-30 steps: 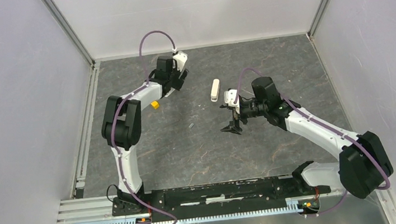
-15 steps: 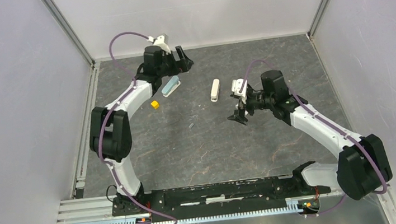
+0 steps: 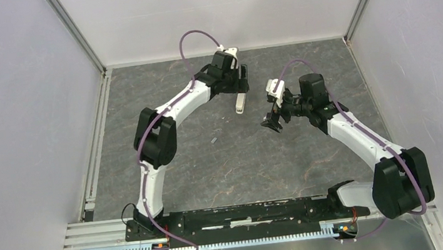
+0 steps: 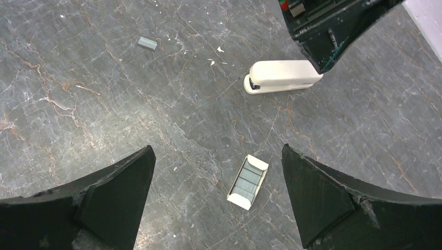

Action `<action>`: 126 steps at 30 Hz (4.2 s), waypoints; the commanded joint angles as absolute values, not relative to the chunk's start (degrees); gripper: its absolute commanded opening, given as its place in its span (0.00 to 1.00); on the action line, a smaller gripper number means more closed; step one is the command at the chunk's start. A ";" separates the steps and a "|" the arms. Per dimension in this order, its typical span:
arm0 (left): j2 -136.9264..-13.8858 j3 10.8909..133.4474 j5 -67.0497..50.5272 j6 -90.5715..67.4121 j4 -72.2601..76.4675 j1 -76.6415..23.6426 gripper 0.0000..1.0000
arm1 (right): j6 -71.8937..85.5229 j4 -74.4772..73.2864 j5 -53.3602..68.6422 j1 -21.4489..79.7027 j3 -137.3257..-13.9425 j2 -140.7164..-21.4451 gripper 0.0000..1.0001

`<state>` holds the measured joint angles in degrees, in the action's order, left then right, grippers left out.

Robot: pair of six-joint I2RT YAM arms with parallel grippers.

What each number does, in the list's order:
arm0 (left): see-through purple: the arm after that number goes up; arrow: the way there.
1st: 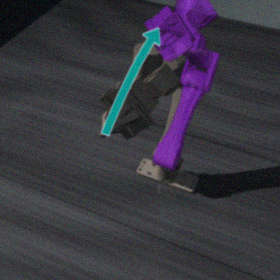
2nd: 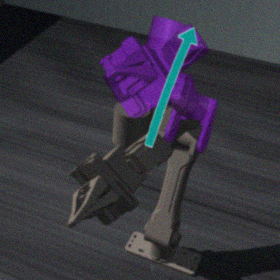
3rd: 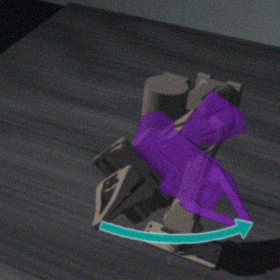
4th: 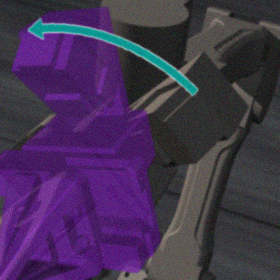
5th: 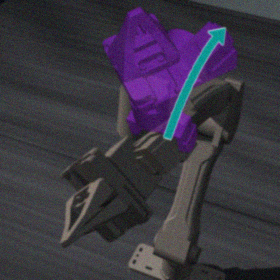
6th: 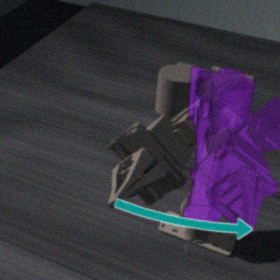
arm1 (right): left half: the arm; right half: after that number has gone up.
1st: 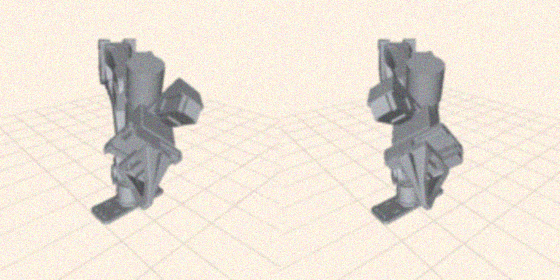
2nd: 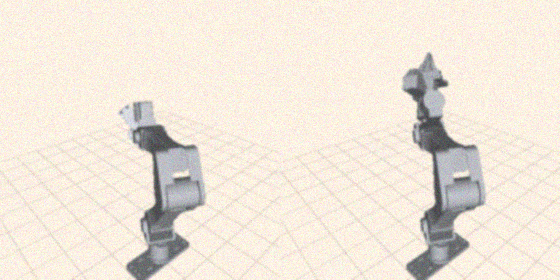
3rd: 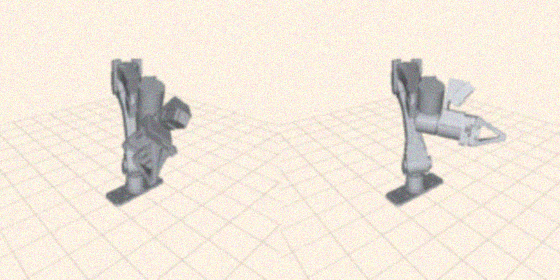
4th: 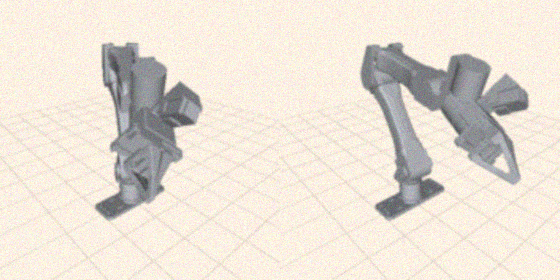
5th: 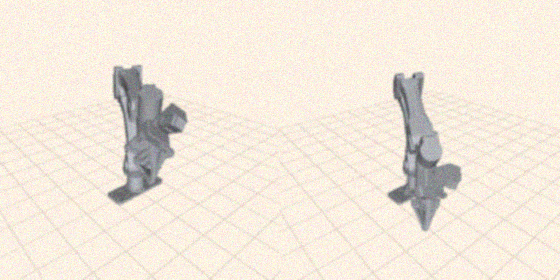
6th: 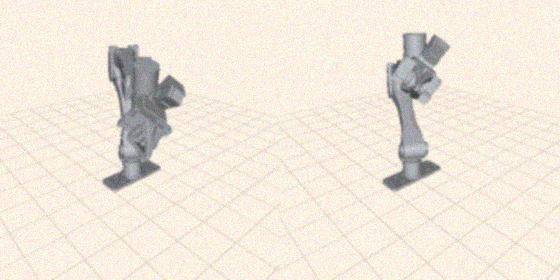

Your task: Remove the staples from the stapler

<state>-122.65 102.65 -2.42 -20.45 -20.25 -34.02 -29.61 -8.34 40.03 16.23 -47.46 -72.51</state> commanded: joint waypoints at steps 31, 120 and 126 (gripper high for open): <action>-137.28 120.52 3.62 -13.65 -36.51 -37.98 0.44 | -28.21 -8.17 42.10 14.76 -50.10 -74.47 0.98; -73.88 37.67 -54.72 -20.72 42.17 -33.57 0.02 | 57.69 108.51 73.92 19.57 -27.00 -91.12 0.96; -75.03 38.42 -55.41 -21.80 42.17 -33.61 0.02 | 57.10 110.13 74.83 19.57 -27.25 -89.37 0.75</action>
<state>-74.48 37.85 -53.17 -19.00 37.58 -33.28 58.63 83.15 74.54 19.40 -26.94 -92.09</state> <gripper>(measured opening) 0.409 0.792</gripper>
